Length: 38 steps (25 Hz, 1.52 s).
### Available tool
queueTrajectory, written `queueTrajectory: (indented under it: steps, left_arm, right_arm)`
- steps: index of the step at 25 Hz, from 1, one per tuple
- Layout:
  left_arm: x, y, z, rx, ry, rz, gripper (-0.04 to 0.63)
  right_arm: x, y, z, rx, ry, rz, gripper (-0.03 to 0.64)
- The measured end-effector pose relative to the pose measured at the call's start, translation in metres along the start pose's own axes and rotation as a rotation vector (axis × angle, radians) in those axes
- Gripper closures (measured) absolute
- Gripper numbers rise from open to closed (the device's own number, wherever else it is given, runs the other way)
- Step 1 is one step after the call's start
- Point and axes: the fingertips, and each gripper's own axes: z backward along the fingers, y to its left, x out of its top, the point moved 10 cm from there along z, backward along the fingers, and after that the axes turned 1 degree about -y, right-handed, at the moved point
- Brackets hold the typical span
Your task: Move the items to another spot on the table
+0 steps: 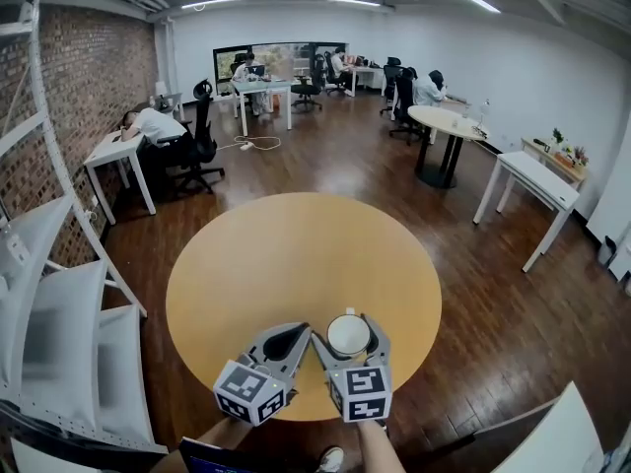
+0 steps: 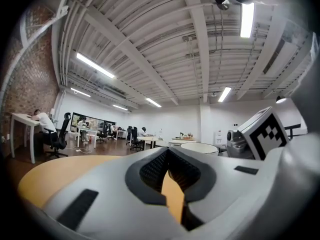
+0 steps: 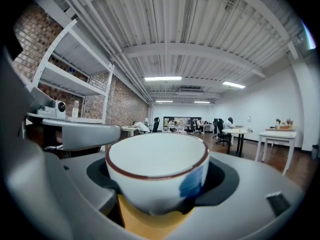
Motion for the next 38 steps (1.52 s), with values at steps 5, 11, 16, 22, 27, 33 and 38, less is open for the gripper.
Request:
queueTrajectory:
  steps: [5, 11, 16, 22, 27, 33, 38]
  left_arm:
    - [-0.003, -0.015, -0.039, -0.03, 0.013, 0.002, 0.589]
    - [-0.01, -0.035, -0.084, -0.055, 0.025, 0.003, 0.589]
    - [-0.021, -0.041, -0.112, -0.064, 0.041, 0.014, 0.589]
    - [-0.038, -0.045, -0.143, -0.069, 0.06, 0.016, 0.589]
    - [-0.063, -0.051, -0.175, -0.058, 0.088, 0.039, 0.589]
    - [-0.092, -0.053, -0.21, -0.024, 0.11, 0.062, 0.589]
    - [-0.116, -0.053, -0.236, 0.012, 0.121, 0.049, 0.589]
  right_arm:
    - [-0.004, -0.042, 0.005, -0.046, 0.011, -0.015, 0.202]
    - [-0.009, -0.091, 0.009, -0.079, 0.015, -0.024, 0.202]
    - [-0.018, -0.119, 0.004, -0.098, 0.024, -0.033, 0.202]
    - [-0.034, -0.145, -0.005, -0.1, 0.029, -0.018, 0.202]
    - [-0.063, -0.171, -0.015, -0.088, 0.037, -0.027, 0.202]
    - [-0.104, -0.206, -0.029, -0.091, 0.072, -0.054, 0.202]
    - [-0.138, -0.226, -0.05, -0.084, 0.085, -0.077, 0.202]
